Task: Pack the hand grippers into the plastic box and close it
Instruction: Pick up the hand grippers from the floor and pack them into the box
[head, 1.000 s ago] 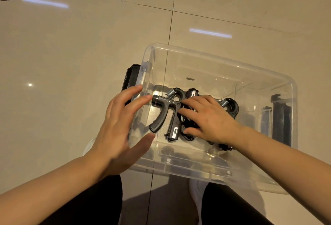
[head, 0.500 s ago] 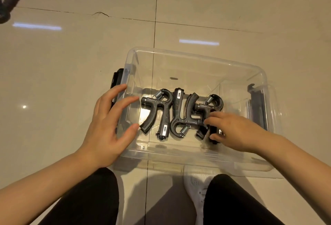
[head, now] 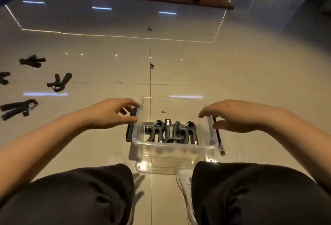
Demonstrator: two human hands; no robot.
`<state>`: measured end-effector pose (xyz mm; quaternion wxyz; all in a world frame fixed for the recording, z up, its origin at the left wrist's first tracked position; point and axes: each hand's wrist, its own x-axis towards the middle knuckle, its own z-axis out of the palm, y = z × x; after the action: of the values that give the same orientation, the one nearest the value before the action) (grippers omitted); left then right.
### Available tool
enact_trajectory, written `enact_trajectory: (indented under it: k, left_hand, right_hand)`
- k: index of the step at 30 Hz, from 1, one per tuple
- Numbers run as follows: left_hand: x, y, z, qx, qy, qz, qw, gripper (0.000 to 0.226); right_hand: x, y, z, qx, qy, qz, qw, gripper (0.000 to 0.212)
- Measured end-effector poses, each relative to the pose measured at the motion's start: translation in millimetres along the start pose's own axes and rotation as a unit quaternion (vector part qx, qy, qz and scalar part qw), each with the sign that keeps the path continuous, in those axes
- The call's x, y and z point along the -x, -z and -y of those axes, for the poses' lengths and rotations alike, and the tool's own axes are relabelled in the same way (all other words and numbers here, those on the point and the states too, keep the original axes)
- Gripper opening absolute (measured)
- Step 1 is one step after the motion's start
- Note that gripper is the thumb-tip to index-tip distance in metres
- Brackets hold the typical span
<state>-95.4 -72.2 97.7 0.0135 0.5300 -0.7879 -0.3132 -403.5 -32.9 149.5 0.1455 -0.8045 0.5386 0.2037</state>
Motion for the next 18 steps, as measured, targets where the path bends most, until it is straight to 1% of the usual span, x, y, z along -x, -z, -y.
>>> enact_trajectory:
  k: [2, 4, 6, 8, 9, 10, 12, 13, 16, 17, 18]
  left_hand:
    - [38, 23, -33, 0.041, -0.024, -0.032, 0.998, 0.054]
    - [81, 34, -63, 0.084, -0.053, -0.096, 0.990, 0.052]
    - [117, 30, -83, 0.096, -0.073, -0.208, 0.971, 0.042]
    - [147, 14, -89, 0.107, -0.073, -0.326, 0.937, 0.033]
    - [160, 4, -86, 0.111, -0.062, -0.359, 0.925, 0.029]
    - [171, -5, -80, 0.100, -0.046, -0.373, 0.921, 0.026]
    - [186, -17, -63, 0.028, 0.009, -0.354, 0.935, 0.022]
    - [190, -19, -54, 0.019, 0.032, -0.343, 0.939, 0.022]
    - [199, -16, -44, 0.100, 0.062, -0.355, 0.928, 0.023]
    - [200, -15, -43, 0.105, 0.069, -0.356, 0.926, 0.024]
    - [201, -16, -41, 0.096, 0.077, -0.349, 0.929, 0.024]
  right_hand:
    - [28, 19, 19, -0.011, -0.009, -0.038, 0.999, 0.043]
    - [55, 25, 52, -0.060, 0.007, -0.079, 0.995, 0.038]
    - [73, 22, 88, -0.098, 0.038, -0.113, 0.988, 0.033]
    - [84, 16, 121, -0.094, 0.062, -0.137, 0.984, 0.030]
    - [88, 14, 135, -0.087, 0.072, -0.141, 0.983, 0.029]
    - [92, 14, 147, -0.083, 0.080, -0.140, 0.983, 0.029]
    - [96, 19, 164, -0.092, 0.091, -0.133, 0.983, 0.030]
    - [96, 22, 170, -0.106, 0.093, -0.132, 0.981, 0.031]
    - [84, 18, 178, -0.141, 0.079, -0.142, 0.977, 0.030]
    - [77, 13, 177, -0.136, 0.065, -0.131, 0.980, 0.029]
    - [68, 7, 177, -0.106, 0.052, -0.100, 0.988, 0.029]
